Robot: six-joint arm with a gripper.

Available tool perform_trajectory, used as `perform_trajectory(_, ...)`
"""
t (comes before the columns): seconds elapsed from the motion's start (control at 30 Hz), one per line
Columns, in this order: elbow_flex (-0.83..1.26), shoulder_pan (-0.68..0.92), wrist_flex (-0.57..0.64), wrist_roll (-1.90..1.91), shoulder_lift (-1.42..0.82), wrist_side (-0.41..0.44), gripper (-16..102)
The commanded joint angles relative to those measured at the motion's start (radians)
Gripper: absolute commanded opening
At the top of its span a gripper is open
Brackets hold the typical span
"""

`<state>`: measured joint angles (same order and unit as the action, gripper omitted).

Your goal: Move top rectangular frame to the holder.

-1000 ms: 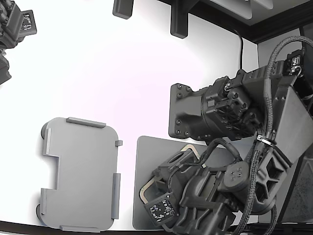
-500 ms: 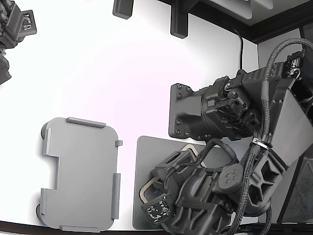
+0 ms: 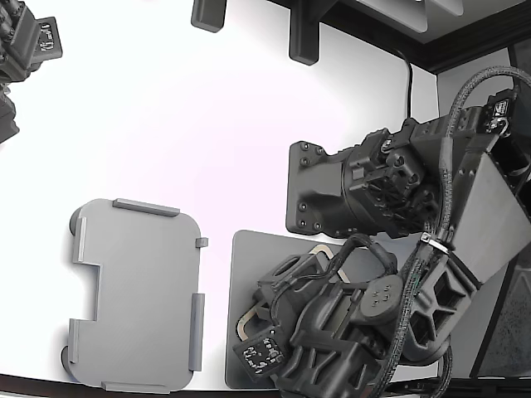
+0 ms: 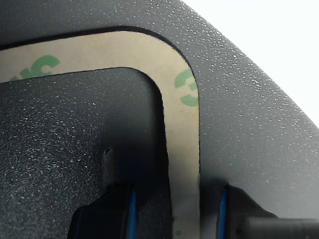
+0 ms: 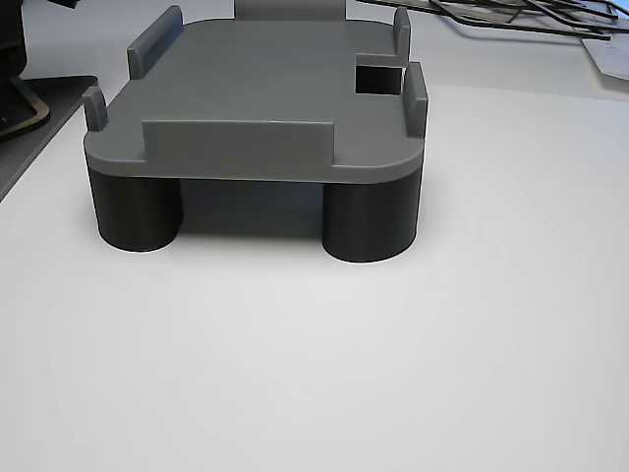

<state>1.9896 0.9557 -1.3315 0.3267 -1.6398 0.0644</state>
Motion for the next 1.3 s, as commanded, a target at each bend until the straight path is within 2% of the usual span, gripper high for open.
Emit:
perform_trajectory(0.0,-0.018,-0.021,-0.002,-0.003,-0.014,-0.008,63)
perform_trajectory(0.83,-0.005,-0.06,0.0,-0.051,-0.035,-0.009,47)
perform_trajectory(1.03,-0.008,-0.06,-0.002,-0.049,-0.035,0.005,26)
perform_trajectory(1.2,-0.037,-0.06,-0.021,-0.044,-0.026,0.023,-10)
perform_trajectory(1.27,-0.048,-0.058,-0.031,-0.037,-0.028,0.02,-10)
